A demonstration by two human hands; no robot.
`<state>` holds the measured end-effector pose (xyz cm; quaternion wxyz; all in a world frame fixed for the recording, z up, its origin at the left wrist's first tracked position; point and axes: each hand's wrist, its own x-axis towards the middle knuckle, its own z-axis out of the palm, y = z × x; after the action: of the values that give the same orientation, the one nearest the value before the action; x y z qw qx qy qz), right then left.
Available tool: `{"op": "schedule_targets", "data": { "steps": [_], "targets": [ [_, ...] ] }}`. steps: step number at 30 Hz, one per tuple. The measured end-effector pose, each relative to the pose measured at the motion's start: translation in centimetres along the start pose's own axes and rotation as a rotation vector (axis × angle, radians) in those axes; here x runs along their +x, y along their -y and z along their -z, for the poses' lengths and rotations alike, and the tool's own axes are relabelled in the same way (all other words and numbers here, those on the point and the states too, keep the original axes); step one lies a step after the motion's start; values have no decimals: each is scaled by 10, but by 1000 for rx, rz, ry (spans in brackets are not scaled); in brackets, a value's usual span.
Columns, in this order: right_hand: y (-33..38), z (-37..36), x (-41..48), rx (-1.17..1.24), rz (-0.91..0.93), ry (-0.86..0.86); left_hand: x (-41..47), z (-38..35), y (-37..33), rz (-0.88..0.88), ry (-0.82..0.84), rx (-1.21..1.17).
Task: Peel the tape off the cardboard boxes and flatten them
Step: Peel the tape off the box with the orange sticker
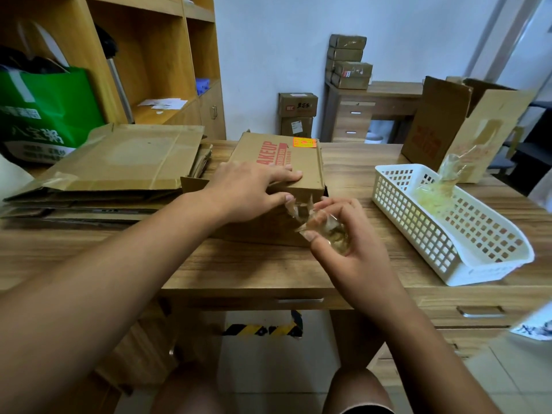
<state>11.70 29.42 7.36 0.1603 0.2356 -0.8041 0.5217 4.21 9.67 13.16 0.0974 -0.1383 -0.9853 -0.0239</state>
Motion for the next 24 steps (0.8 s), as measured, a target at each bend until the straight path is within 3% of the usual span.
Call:
{"op": "schedule_targets", "data": {
  "steps": [5,11,19,24],
  "targets": [
    [-1,2,2,111,-14,-61,1,-1,0,-1,1,-6],
    [-11,8,7,26,-84,-57,1,-1,0,0,8,-9],
    [-28,13,12,-223,-183,104,1,-3,2,-5,5,-13],
    [-37,14,11,-246,-255,257,1,-2,1,-6,7,-19]
  ]
}}
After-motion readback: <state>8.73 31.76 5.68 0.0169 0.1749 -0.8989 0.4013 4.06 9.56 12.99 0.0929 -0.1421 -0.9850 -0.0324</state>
